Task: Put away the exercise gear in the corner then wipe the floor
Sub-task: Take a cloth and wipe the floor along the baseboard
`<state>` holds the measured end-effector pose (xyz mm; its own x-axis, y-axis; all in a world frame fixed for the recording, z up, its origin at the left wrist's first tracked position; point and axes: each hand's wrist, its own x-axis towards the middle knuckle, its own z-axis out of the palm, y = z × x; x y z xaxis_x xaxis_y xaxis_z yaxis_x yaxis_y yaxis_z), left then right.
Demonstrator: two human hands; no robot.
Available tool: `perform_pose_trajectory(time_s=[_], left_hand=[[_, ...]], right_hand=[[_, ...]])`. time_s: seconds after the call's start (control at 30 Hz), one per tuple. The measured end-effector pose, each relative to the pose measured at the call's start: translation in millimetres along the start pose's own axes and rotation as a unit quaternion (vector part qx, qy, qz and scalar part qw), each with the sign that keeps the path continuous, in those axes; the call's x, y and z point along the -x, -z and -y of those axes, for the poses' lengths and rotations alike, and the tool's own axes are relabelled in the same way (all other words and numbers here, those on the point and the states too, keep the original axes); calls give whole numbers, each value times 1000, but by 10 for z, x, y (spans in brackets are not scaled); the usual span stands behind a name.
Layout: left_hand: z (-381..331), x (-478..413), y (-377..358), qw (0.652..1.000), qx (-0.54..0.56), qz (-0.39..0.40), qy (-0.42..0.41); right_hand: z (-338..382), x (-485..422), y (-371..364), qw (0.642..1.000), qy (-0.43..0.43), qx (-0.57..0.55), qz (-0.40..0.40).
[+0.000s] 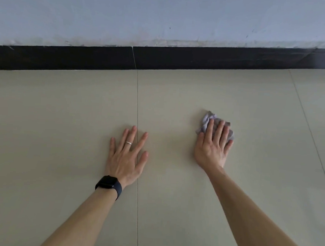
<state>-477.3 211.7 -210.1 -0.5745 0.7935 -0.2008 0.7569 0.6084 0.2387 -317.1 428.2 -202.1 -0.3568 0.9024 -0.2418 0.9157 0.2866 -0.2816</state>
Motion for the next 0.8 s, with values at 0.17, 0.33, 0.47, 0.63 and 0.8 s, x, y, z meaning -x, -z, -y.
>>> perform_pose_trajectory(time_s=[0.17, 0.33, 0.47, 0.63, 0.8], left_hand=[[3, -576, 166, 999, 4, -19, 33], [212, -1048, 355, 997, 7, -20, 70], [371, -1141, 314, 996, -17, -26, 88], [386, -1159, 291, 995, -11, -45, 92], [372, -1194, 302, 995, -8, -39, 95]], right_hand=[[204, 553, -175, 899, 414, 108, 89], [73, -477, 111, 977, 199, 67, 36], [495, -731, 4, 998, -39, 3, -40], [961, -321, -140, 940, 320, 72, 94], [408, -1236, 186, 970, 230, 73, 30]])
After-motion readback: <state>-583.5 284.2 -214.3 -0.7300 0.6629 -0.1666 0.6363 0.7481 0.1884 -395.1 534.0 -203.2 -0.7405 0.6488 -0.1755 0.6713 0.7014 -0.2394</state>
